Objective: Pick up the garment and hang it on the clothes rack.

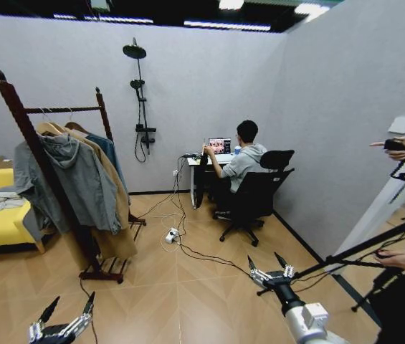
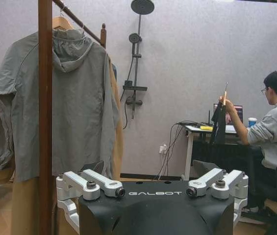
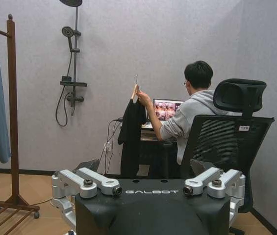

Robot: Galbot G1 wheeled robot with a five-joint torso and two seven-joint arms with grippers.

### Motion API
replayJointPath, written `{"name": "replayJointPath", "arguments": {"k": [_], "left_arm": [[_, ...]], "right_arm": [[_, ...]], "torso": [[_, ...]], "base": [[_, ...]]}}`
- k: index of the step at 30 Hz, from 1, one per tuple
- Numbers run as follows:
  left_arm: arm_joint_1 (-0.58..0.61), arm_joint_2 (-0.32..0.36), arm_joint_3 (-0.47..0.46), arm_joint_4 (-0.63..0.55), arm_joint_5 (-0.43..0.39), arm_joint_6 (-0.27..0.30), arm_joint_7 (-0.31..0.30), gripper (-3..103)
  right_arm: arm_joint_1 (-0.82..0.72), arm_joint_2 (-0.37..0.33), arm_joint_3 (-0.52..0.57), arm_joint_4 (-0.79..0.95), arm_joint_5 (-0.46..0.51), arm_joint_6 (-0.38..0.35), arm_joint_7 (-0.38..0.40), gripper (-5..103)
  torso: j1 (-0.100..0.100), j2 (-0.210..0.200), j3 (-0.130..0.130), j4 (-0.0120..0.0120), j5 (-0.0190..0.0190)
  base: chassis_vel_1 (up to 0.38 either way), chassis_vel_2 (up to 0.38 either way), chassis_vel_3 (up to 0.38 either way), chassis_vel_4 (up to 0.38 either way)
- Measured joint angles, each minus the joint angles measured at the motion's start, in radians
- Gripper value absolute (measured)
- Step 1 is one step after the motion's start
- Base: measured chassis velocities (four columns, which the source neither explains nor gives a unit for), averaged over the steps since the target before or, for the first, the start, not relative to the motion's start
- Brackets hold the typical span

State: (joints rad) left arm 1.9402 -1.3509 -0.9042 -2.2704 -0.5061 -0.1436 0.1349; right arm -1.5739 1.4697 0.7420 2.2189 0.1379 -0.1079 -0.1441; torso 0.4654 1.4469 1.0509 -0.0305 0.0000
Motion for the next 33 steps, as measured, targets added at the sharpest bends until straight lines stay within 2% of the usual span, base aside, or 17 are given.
{"name": "replayJointPath", "arguments": {"k": [25, 33], "left_arm": [[0.000, 0.000, 0.000, 0.000, 0.000, 0.000, 0.000, 100], [0.000, 0.000, 0.000, 0.000, 0.000, 0.000, 0.000, 100]], "right_arm": [[0.008, 0.015, 0.006, -0.018, 0.000, 0.024, -0.014, 100], [0.010, 0.029, 0.012, -0.019, -0.007, 0.036, -0.031, 100]], "torso": [[0.000, 0.000, 0.000, 0.0000, 0.0000], [0.000, 0.000, 0.000, 0.0000, 0.0001]], "base": [[0.000, 0.000, 0.000, 0.000], [-0.134, 0.129, 0.122, -0.129]]}}
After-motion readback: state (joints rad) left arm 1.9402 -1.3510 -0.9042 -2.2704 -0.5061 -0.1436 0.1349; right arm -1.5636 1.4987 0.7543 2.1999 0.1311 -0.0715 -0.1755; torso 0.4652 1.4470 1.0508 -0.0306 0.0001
